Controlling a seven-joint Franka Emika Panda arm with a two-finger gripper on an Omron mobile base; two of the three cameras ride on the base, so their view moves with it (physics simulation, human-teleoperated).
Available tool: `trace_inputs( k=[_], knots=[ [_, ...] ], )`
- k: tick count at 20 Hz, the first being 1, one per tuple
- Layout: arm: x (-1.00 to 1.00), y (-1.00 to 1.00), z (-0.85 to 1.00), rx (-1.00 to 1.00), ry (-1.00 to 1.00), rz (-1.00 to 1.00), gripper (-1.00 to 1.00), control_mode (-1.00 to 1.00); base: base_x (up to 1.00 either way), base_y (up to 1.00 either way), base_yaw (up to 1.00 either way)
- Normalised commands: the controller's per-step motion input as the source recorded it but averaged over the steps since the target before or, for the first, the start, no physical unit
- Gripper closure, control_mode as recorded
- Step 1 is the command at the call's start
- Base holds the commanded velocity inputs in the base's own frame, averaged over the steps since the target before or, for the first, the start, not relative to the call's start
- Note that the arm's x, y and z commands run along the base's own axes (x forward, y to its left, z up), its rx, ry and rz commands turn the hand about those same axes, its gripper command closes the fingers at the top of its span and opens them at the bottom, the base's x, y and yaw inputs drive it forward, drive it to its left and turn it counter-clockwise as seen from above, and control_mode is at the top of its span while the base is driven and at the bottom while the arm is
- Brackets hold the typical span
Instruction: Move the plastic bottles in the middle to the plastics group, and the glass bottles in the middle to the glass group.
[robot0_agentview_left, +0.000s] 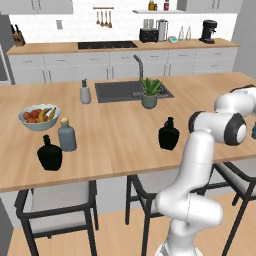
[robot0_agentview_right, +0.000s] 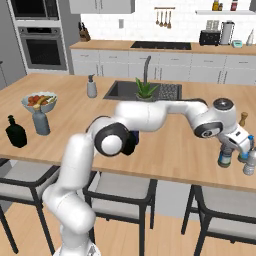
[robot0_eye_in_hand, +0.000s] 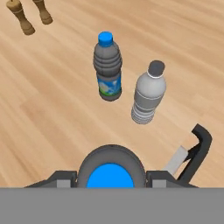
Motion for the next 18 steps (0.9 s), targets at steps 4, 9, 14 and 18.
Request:
trace_inputs(
  k=[4, 9, 14, 18],
  knots=[
    [0.03, 0.03, -0.53, 0.0, 0.0, 0.0, 1.0, -1.0, 0.0, 0.0, 0.0],
    [0.11, 0.0, -0.63, 0.0, 0.0, 0.0, 1.0, -1.0, 0.0, 0.0, 0.0],
    [0.08, 0.0, -0.11, 0.0, -0.03, 0.0, 1.0, -1.0, 0.0, 0.0, 0.0],
    [0.36, -0.09, 0.02, 0.0, -0.03, 0.0, 1.0, -1.0, 0.0, 0.0, 0.0]
  ],
)
